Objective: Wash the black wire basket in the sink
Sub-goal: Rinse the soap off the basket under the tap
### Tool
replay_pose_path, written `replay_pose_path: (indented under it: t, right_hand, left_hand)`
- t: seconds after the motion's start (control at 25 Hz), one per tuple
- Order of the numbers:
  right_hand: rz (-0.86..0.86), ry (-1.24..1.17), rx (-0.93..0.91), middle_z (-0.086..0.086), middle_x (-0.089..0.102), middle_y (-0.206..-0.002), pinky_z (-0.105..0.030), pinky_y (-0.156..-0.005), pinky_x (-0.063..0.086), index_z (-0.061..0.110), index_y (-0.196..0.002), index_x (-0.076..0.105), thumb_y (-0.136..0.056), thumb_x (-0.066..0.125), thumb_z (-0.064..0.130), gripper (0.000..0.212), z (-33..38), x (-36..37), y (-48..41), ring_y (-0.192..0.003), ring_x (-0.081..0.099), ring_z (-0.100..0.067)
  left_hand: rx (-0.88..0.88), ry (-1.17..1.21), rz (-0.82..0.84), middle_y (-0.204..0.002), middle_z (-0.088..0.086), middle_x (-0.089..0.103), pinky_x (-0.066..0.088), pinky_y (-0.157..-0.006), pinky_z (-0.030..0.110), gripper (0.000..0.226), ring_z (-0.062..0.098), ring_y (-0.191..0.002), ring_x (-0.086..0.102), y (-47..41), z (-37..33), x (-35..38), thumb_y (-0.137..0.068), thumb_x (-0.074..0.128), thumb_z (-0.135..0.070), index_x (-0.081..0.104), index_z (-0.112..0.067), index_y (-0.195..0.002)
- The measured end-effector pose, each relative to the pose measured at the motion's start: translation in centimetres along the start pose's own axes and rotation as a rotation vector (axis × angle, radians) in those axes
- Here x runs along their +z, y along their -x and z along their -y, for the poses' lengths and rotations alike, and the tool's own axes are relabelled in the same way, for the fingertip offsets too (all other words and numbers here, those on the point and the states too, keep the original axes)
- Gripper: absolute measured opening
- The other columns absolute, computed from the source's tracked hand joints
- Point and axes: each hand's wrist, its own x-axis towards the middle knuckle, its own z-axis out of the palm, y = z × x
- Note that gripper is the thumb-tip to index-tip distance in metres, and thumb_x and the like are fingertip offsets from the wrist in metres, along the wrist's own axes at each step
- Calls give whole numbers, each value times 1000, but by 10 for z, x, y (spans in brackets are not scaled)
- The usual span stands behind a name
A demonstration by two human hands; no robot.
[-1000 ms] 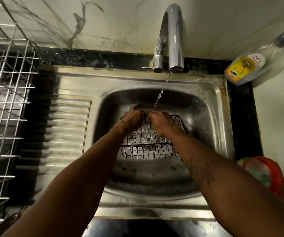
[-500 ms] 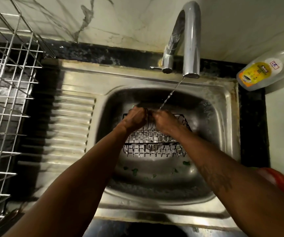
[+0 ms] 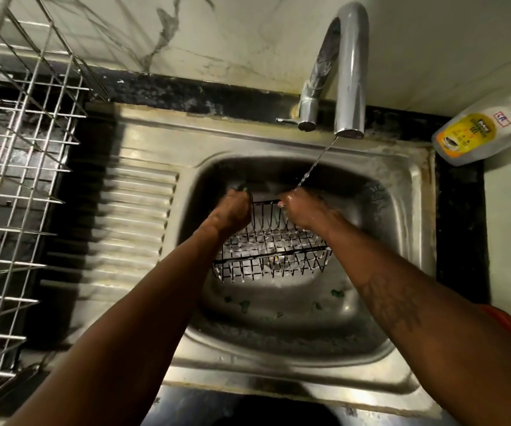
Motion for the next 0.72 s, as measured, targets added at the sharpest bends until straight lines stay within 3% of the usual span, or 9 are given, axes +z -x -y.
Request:
replay_pose_path:
  t: [0.08, 0.2, 0.32, 0.4, 0.48, 0.56, 0.64, 0.72]
  right_hand:
    - [-16, -77, -52, -9, 65, -118, -37, -85, 55, 24, -126, 64, -97, 46, 4, 39, 17, -1, 1, -100, 64, -28]
    - [-50, -203, -88, -1, 68, -110, -34, -76, 54, 36, -124, 67, -98, 47, 8, 44, 28, -1, 6, -90, 63, -21]
    - [-99, -183, 69, 4, 68, -107, -35, -82, 53, 33, -112, 72, -96, 63, 36, 18, 4, -6, 6, -93, 63, -17]
    - [-56, -234, 159, 0, 71, -106, -34, -85, 56, 25, -107, 74, -91, 72, 34, 19, -22, -9, 4, -89, 66, -15]
    - [-24, -211, 148, -7, 72, -101, -36, -82, 57, 20, -102, 75, -96, 63, 24, 14, -28, -12, 8, -84, 67, -20]
    - [-56, -184, 122, -12, 70, -92, -42, -77, 58, 16, -92, 72, -98, 49, 16, 24, -12, -10, 11, -82, 66, -28]
    - [-35, -110, 25, -10, 65, -90, -33, -67, 50, 10, -98, 70, -101, 43, 7, 27, 20, -11, 20, -83, 65, -28]
    - [2, -57, -80, -8, 63, -90, -30, -62, 42, 13, -101, 68, -105, 40, 14, 29, 34, -9, 22, -81, 62, -26]
  left_hand:
    - [-12, -35, 32, -108, 24, 67, 52, -71, 35, 23, 38, -93, 67, 0, -1, 1, -94, 49, -6, 65, -2, -110]
    - [64, -28, 52, -112, 17, 67, 50, -76, 31, 28, 32, -100, 67, -2, -12, -2, -97, 47, -1, 67, -6, -117]
    - [66, -3, 36, -107, 19, 69, 56, -79, 36, 27, 34, -96, 68, -6, -17, -1, -94, 51, 0, 70, -7, -113]
    - [52, 10, 52, -99, 19, 69, 58, -75, 35, 21, 33, -90, 69, -5, -16, -1, -94, 54, -4, 71, -6, -106]
    - [52, 14, 53, -92, 16, 69, 54, -68, 32, 17, 32, -86, 70, -6, -14, -2, -94, 56, -7, 71, -6, -100]
    - [41, 8, 48, -90, 15, 70, 48, -64, 29, 17, 30, -82, 69, -4, -16, -4, -94, 55, -7, 72, -6, -97]
    - [24, 15, 55, -94, 16, 70, 46, -64, 27, 17, 30, -81, 68, -1, -16, -2, -93, 56, -5, 71, -5, -99]
    - [10, 22, 51, -97, 15, 70, 46, -66, 28, 18, 31, -86, 69, 3, -13, 3, -91, 56, -4, 71, -6, -102]
